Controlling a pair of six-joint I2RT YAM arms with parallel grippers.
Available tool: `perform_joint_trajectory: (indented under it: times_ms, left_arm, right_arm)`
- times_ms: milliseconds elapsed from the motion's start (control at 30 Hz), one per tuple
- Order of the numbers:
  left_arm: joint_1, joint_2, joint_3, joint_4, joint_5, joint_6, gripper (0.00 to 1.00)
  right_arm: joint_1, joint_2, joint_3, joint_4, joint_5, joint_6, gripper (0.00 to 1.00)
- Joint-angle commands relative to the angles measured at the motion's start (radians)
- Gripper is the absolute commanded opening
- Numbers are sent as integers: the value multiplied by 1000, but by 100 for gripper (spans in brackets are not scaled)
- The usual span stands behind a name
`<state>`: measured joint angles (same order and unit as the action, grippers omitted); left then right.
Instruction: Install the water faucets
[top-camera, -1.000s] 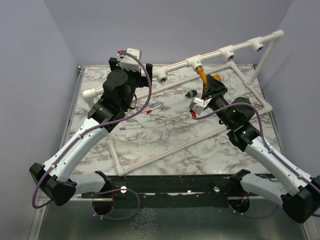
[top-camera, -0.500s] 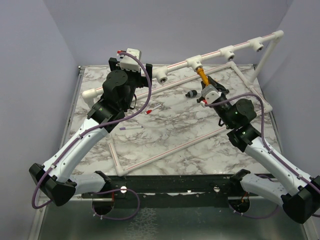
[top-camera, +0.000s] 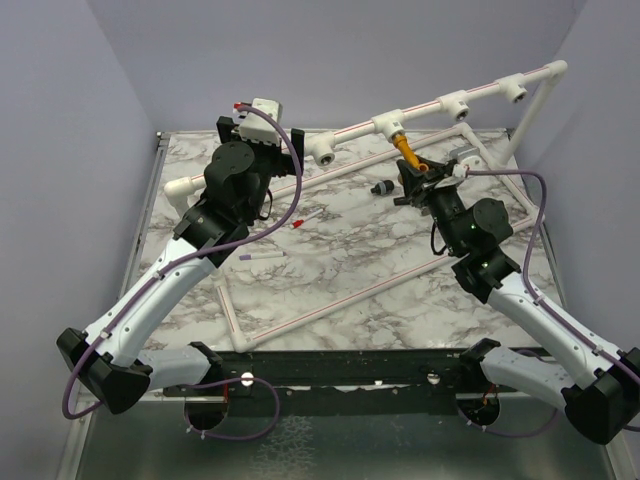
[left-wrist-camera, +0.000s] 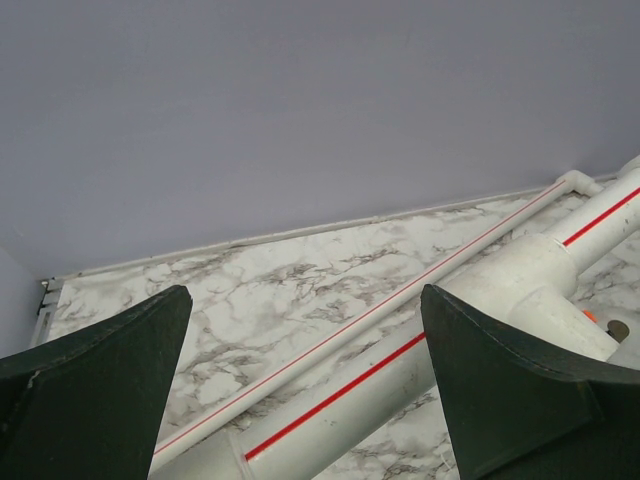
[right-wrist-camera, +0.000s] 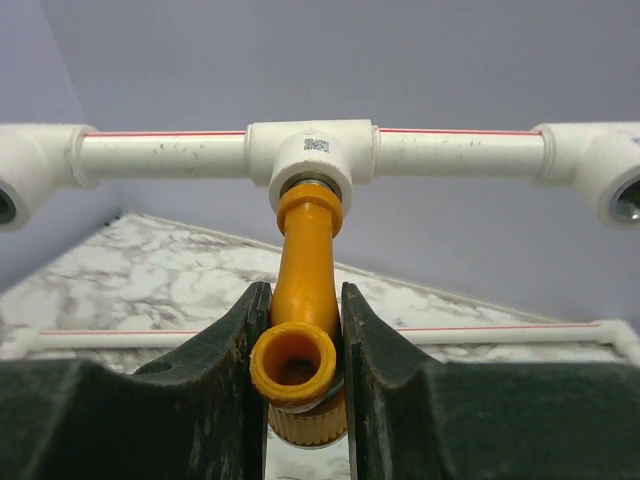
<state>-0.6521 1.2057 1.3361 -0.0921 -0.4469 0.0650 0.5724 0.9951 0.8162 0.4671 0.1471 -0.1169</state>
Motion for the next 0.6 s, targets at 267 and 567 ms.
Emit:
perform_joint_trajectory:
  times_ms: [267, 567]
  left_arm:
    - [-17, -8, -31, -67, 10, 14, 98]
    - [-21, -14, -38, -61, 1, 20, 98]
  right_arm:
    - [10, -27, 6, 55, 282, 873, 1]
    - [9, -19, -5, -41, 336, 1295, 1]
